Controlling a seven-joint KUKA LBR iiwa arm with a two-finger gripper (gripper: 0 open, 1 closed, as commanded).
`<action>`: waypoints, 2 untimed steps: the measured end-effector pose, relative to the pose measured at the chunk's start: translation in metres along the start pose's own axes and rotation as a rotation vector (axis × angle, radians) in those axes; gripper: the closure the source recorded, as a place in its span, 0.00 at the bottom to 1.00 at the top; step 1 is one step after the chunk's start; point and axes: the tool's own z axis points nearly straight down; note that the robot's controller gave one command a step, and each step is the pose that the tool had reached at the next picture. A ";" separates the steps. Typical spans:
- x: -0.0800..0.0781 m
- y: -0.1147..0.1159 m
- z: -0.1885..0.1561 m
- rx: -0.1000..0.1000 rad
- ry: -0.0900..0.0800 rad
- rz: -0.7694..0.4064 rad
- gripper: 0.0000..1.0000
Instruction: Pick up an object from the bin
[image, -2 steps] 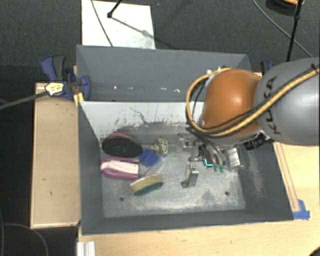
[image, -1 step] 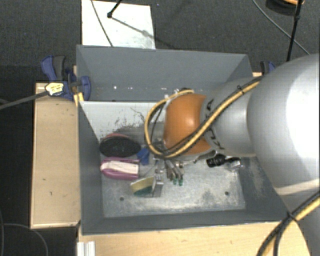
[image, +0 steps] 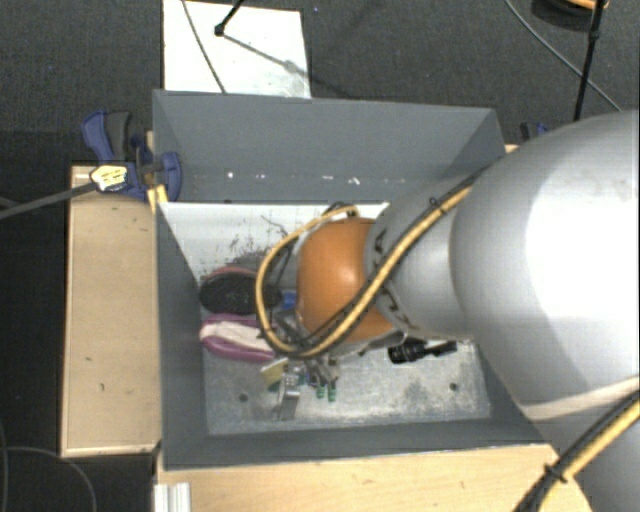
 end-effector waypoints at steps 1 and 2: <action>-0.002 -0.001 0.000 -0.001 -0.002 0.004 1.00; -0.016 0.002 -0.068 -0.005 -0.009 0.019 1.00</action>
Offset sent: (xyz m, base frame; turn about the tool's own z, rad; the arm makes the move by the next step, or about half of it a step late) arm 0.0000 0.0000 0.0000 0.0000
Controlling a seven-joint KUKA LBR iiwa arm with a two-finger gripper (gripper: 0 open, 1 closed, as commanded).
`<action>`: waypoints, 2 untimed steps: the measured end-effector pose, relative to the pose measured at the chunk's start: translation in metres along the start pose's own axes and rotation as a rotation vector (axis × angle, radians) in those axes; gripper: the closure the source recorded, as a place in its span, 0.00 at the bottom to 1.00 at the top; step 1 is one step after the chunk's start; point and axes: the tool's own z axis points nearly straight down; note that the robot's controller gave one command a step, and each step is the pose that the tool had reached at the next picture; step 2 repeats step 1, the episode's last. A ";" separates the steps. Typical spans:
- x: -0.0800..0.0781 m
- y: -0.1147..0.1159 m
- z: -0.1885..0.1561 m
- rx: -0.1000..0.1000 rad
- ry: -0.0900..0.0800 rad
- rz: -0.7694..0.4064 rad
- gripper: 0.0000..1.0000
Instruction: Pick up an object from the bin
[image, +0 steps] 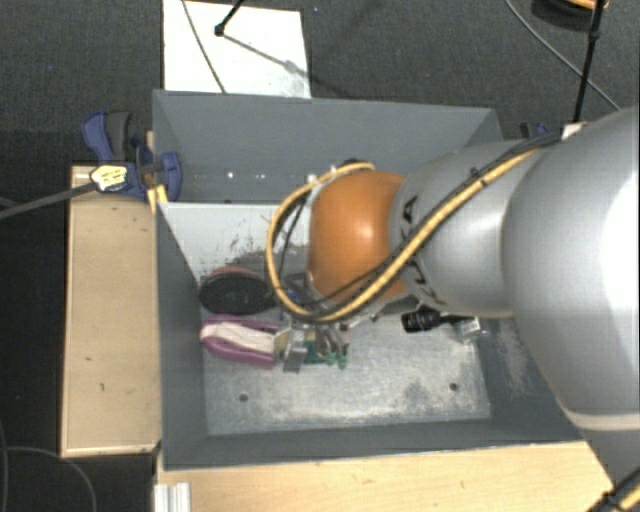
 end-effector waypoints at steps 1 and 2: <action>-0.010 -0.004 -0.073 0.000 -0.001 -0.030 1.00; -0.010 -0.004 -0.073 0.000 -0.001 -0.030 1.00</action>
Offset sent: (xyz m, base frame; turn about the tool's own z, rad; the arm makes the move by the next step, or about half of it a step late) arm 0.0065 -0.0058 0.0678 -0.0309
